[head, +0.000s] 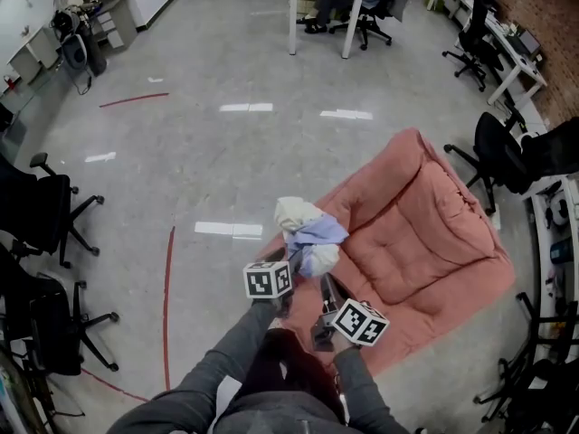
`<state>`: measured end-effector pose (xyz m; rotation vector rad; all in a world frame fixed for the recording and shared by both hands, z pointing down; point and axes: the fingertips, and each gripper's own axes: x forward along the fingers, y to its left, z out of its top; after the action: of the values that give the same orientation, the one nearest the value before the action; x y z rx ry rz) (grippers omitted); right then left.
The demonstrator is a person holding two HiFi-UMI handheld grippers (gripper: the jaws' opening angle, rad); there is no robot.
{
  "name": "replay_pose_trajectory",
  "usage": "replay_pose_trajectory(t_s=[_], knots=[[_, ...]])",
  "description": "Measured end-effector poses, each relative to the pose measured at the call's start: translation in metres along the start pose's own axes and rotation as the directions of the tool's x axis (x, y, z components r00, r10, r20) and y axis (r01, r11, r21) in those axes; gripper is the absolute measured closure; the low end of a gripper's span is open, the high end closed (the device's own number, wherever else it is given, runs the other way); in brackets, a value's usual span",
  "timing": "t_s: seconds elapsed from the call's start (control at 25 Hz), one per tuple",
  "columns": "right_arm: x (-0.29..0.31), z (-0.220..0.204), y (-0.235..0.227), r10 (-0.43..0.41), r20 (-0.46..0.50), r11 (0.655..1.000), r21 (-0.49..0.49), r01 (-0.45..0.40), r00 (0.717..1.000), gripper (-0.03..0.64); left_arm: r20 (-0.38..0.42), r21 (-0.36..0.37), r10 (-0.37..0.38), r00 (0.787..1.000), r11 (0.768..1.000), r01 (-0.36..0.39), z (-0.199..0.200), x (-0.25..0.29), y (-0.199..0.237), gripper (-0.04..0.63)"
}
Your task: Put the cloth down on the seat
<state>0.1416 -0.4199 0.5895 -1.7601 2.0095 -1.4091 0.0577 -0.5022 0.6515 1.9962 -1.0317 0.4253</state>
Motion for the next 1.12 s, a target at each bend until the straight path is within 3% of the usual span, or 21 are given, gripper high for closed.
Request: replay_pose_trajectory(t_s=[0.4, 0.64, 0.92, 1.0, 1.12], knots=[[-0.030, 0.000, 0.011, -0.005, 0.032, 1.000, 0.004, 0.005, 0.999, 0.605, 0.068, 0.021, -0.091, 0.993, 0.996, 0.090, 0.003, -0.043, -0.036, 0.450], [-0.053, 0.014, 0.022, 0.027, 0.082, 0.998, -0.065, -0.021, 0.996, 0.605, 0.110, 0.122, -0.190, 0.976, 0.977, 0.177, 0.019, -0.071, -0.078, 0.488], [-0.086, 0.041, 0.032, 0.048, 0.196, 0.996, -0.088, -0.031, 0.979, 0.606, 0.128, 0.249, -0.375, 0.918, 0.908, 0.336, 0.028, -0.105, -0.139, 0.542], [-0.097, 0.046, 0.037, 0.047, 0.220, 0.990, -0.141, -0.016, 0.974, 0.606, 0.118, 0.308, -0.427, 0.897, 0.874, 0.375, 0.028, -0.117, -0.158, 0.569], [-0.112, 0.053, 0.044, 0.037, 0.263, 0.971, -0.238, 0.028, 0.964, 0.606, 0.091, 0.416, -0.499, 0.862, 0.805, 0.423, 0.029, -0.134, -0.188, 0.580]])
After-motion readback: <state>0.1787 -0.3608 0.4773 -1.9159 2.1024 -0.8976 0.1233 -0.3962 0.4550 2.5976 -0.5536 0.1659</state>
